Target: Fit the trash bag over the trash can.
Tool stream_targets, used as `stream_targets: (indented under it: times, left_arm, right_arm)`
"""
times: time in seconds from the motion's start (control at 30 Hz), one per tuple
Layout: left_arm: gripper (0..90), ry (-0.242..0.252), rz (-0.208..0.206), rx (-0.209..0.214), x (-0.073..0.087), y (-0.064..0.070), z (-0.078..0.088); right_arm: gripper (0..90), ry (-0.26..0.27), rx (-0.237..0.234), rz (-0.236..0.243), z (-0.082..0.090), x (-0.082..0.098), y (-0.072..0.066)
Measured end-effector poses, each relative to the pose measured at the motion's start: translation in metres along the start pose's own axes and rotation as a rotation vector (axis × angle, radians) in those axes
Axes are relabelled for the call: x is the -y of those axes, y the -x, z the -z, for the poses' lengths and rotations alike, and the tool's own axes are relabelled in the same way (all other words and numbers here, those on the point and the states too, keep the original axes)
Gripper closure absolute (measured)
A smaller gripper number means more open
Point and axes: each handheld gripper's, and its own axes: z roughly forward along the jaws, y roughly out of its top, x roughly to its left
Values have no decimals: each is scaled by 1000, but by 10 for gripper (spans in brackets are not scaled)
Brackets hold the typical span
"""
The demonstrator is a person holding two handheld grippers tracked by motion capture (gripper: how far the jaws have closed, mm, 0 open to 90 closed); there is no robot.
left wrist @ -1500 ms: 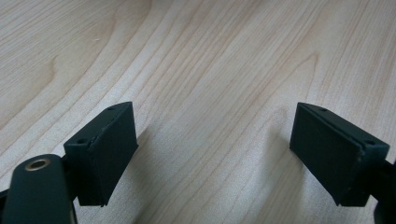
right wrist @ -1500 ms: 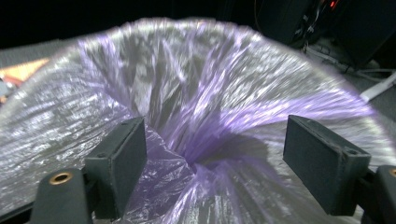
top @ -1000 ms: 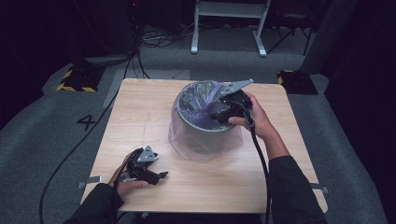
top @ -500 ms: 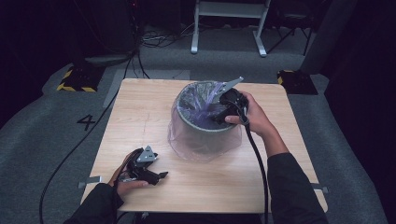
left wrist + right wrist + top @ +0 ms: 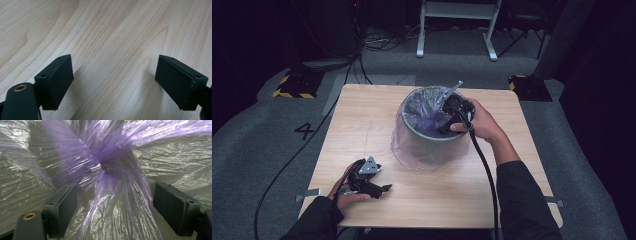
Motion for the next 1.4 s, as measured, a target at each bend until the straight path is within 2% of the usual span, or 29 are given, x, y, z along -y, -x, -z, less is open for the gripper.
stream_targets:
  times: [0.3, 0.47, 0.73, 0.8, 0.87, 1.0, 1.13, 1.17, 1.4]
  left_arm:
    - [145, 0, 0, 0, 0, 0, 0]
    - [145, 1, -1, 0, 0, 0, 0]
    - [145, 0, 0, 0, 0, 0, 0]
    - [145, 1, -1, 0, 0, 0, 0]
    - [145, 1, -1, 0, 0, 0, 0]
    - [145, 0, 0, 0, 0, 0, 0]
    - [145, 0, 0, 0, 0, 0, 0]
    - [145, 1, -1, 0, 0, 0, 0]
    - [145, 0, 0, 0, 0, 0, 0]
  right_arm:
    - [196, 9, 0, -7, 1, 0, 0]
    - [199, 58, 3, -17, 4, 3, -1]
    - [203, 108, 9, -40, 11, 5, 0]
    - [207, 118, 31, -40, 13, 5, 0]
    - [209, 129, 35, -41, 14, 5, 0]
    - [207, 191, 38, -66, 18, 8, 1]
    - [202, 221, 46, -84, 19, 9, 2]
    - [207, 254, 53, -90, 20, 10, 2]
    - [233, 259, 63, -102, 19, 12, 2]
